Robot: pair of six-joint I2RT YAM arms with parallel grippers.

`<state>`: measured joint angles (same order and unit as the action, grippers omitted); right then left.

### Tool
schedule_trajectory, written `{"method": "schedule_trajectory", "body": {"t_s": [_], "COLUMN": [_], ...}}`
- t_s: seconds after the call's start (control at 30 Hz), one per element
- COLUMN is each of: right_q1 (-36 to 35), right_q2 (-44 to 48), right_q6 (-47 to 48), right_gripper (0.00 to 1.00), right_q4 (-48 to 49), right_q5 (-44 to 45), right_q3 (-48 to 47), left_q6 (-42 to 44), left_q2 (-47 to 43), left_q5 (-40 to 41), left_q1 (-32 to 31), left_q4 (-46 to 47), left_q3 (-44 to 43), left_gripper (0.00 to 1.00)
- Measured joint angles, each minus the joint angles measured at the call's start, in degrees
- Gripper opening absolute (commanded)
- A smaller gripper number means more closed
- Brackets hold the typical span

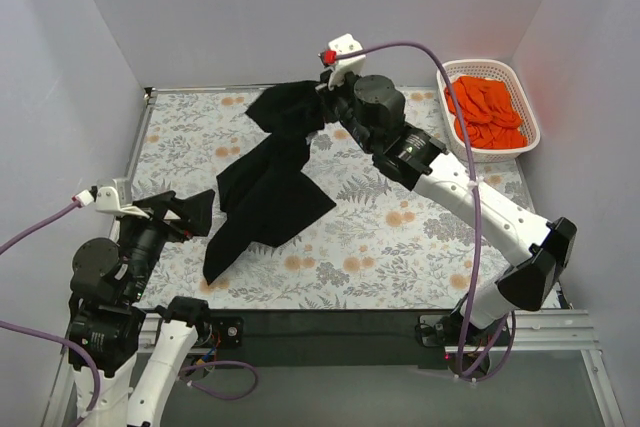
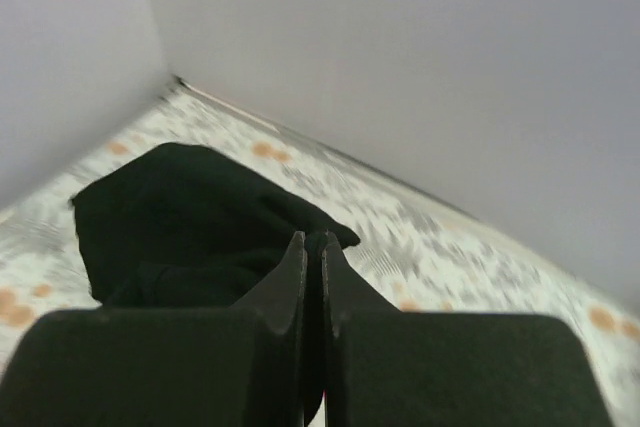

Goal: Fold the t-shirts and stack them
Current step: Move the tshirt to the center of the board

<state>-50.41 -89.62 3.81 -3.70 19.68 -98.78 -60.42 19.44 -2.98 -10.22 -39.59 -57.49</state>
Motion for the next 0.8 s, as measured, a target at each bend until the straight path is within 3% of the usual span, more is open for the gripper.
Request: {"method": "schedule_trajectory", "body": {"t_s": [0.1,0.2,0.33,0.37,0.47,0.5,0.8], "right_q1": [1.73,7.78,20.76,23.56,27.12,27.15,25.81], "right_q2": [4.85,12.26,20.09,20.92,20.35,19.65,16.39], "right_q6": [-0.61,-3.04,-8.48,-9.70,-12.33,-12.96,-15.56], "right_gripper": [0.01,0.01,0.38,0.58,0.83,0.87,0.82], "right_q4": [0.66,0.87,-1.66,-2.99,-7.28,-8.76,-19.96], "right_q5": [6.91,10.27,11.30,11.54,11.91,11.63,-3.54], "right_q3": [11.45,24.68,36.81,38.23,39.15,38.99,39.19], "left_q6": [-0.85,-2.25,-4.92,-5.51,-7.80,-8.66,-13.11], "left_q2": [0.48,2.19,7.72,9.51,14.67,16.22,29.77], "left_q5": [-0.68,-1.09,-2.58,-3.30,-5.88,-6.71,-10.54], "left_q1": [-0.02,-0.02,-0.02,-0.02,-0.02,-0.02,-1.09], "left_q4": [-0.24,0.46,1.75,2.27,4.22,4.96,11.28], "left_q3": [0.00,0.48,2.34,3.08,6.64,8.04,15.13], "left_gripper": [0.96,0.96,0.96,0.96,0.97,0.98,0.98]}}
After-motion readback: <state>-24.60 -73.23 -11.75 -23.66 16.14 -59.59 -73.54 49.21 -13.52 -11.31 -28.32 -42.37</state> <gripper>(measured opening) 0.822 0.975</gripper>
